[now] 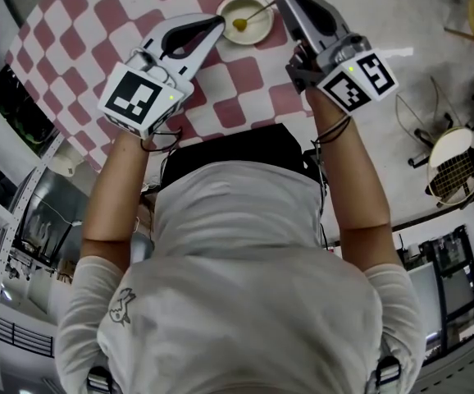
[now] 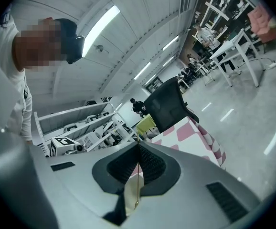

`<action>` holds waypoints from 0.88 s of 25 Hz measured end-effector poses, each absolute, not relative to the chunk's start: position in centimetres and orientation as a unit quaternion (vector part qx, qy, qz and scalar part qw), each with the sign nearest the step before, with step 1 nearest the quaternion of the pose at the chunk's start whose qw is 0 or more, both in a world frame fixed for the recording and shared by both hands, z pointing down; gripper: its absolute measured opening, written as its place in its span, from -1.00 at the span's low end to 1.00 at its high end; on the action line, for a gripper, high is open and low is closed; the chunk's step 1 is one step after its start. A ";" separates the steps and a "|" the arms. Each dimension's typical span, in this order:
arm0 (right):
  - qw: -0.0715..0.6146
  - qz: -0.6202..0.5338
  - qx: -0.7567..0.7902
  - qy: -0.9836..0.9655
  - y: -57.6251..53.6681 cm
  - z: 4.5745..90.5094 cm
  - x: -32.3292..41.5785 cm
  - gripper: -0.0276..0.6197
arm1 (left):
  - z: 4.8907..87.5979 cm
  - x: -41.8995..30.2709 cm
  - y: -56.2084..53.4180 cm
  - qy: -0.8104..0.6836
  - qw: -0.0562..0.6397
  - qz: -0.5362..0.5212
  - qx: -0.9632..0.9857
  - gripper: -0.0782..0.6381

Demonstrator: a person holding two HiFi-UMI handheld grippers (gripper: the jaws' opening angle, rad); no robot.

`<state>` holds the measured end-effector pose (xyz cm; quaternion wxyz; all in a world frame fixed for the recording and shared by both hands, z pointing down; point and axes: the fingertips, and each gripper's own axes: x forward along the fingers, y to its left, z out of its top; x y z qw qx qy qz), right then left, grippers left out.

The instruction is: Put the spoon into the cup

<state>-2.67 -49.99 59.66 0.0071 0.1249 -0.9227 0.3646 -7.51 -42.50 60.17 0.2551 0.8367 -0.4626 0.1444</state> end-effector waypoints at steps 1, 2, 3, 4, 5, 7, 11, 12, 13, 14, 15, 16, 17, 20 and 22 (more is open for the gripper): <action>0.008 0.363 0.126 -0.923 -50.0 59.8 -2.7 -0.82 | 60.3 -7.5 -42.6 -0.463 0.255 0.145 0.837 -0.74; 0.009 0.361 0.127 -0.924 -50.0 59.9 -2.8 -0.82 | 60.4 -7.5 -42.6 -0.462 0.255 0.146 0.836 -0.74; 0.010 0.360 0.129 -0.924 -50.0 60.1 -2.9 -0.82 | 60.4 -7.5 -42.6 -0.462 0.256 0.146 0.836 -0.74; 0.009 0.359 0.130 -0.924 -50.0 60.2 -3.0 -0.82 | 60.4 -7.5 -42.6 -0.463 0.257 0.144 0.836 -0.74; 0.009 0.359 0.130 -0.924 -50.0 60.3 -3.1 -0.82 | 60.5 -7.4 -42.6 -0.463 0.258 0.143 0.836 -0.74; 0.008 0.359 0.130 -0.924 -50.0 60.5 -3.2 -0.82 | 60.6 -7.4 -42.6 -0.462 0.259 0.141 0.836 -0.74; 0.007 0.359 0.127 -0.925 -49.8 60.7 -3.2 -0.82 | 60.7 -7.3 -42.5 -0.463 0.258 0.142 0.836 -0.74; 0.006 0.358 0.127 -0.925 -49.8 60.8 -3.2 -0.81 | 60.7 -7.3 -42.5 -0.464 0.259 0.140 0.836 -0.74; 0.006 0.357 0.128 -0.925 -49.8 60.8 -3.2 -0.81 | 60.7 -7.3 -42.5 -0.464 0.260 0.140 0.835 -0.74; 0.006 0.356 0.128 -0.926 -49.8 60.8 -3.2 -0.81 | 60.7 -7.3 -42.5 -0.464 0.260 0.140 0.835 -0.74; 0.007 0.356 0.128 -0.926 -49.7 60.9 -3.2 -0.81 | 60.7 -7.3 -42.4 -0.463 0.261 0.140 0.835 -0.74; 0.010 0.356 0.127 -0.926 -49.5 61.1 -3.2 -0.81 | 60.7 -7.3 -42.4 -0.463 0.261 0.140 0.836 -0.74; 0.014 0.357 0.126 -0.926 -49.4 61.2 -3.2 -0.81 | 60.7 -7.2 -42.3 -0.462 0.261 0.140 0.836 -0.74; 0.025 0.358 0.129 -0.924 -49.4 61.8 -3.0 -0.81 | 60.5 -7.4 -42.2 -0.463 0.262 0.137 0.836 -0.74; 0.030 0.358 0.135 -0.923 -49.4 62.0 -2.9 -0.80 | 60.3 -7.5 -42.1 -0.464 0.268 0.128 0.835 -0.74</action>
